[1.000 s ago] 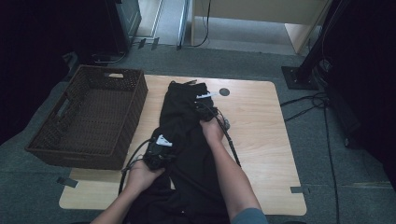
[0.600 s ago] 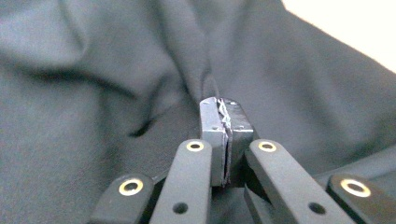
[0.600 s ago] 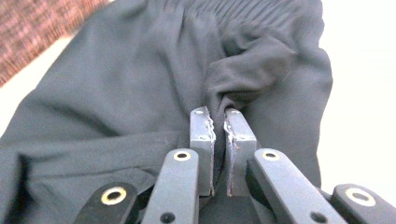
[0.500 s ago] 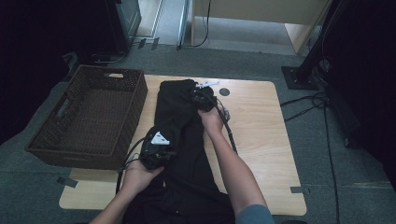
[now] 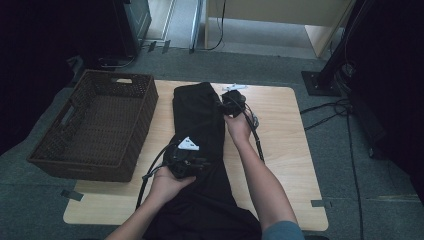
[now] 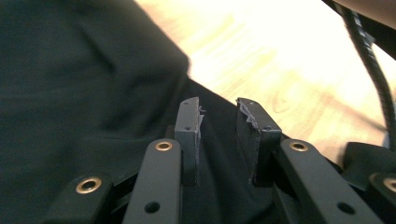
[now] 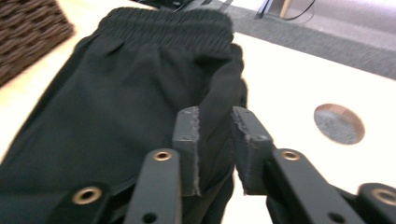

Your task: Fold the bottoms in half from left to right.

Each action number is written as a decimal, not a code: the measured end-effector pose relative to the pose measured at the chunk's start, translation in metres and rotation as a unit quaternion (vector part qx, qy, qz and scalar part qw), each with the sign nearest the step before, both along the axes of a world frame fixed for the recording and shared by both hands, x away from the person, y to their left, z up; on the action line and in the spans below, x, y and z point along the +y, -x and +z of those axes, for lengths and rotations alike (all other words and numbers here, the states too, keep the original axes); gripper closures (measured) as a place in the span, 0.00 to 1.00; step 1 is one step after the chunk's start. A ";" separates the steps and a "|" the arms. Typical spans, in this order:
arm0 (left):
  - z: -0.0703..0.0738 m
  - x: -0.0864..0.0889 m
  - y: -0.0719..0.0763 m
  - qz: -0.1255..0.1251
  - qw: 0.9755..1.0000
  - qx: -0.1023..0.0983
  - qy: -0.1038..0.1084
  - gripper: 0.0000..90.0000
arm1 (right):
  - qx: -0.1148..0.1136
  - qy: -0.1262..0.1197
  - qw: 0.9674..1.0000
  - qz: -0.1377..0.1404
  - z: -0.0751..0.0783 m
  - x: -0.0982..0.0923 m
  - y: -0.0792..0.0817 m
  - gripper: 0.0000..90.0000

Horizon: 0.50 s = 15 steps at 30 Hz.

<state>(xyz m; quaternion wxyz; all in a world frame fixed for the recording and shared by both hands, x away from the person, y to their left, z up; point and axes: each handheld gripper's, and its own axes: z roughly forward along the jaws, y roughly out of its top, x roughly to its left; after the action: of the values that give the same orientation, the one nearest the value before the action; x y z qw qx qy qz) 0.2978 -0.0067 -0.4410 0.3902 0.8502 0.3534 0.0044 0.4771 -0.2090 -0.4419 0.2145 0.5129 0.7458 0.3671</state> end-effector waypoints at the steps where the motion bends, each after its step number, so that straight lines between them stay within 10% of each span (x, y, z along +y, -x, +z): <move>1: 0.001 0.004 -0.003 0.005 1.000 -0.002 -0.004 0.79 | 0.003 -0.005 1.000 0.003 0.000 0.001 0.004 0.85; 15: -0.028 0.055 -0.043 0.092 0.995 -0.008 -0.028 0.79 | 0.017 -0.018 0.993 0.112 -0.015 0.029 0.081 0.89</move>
<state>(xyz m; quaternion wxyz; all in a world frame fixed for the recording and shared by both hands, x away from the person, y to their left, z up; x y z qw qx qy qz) 0.3411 0.0485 -0.4689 0.3673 0.8244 0.4269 0.0569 0.3962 -0.1800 -0.4572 0.1499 0.4360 0.7955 0.3932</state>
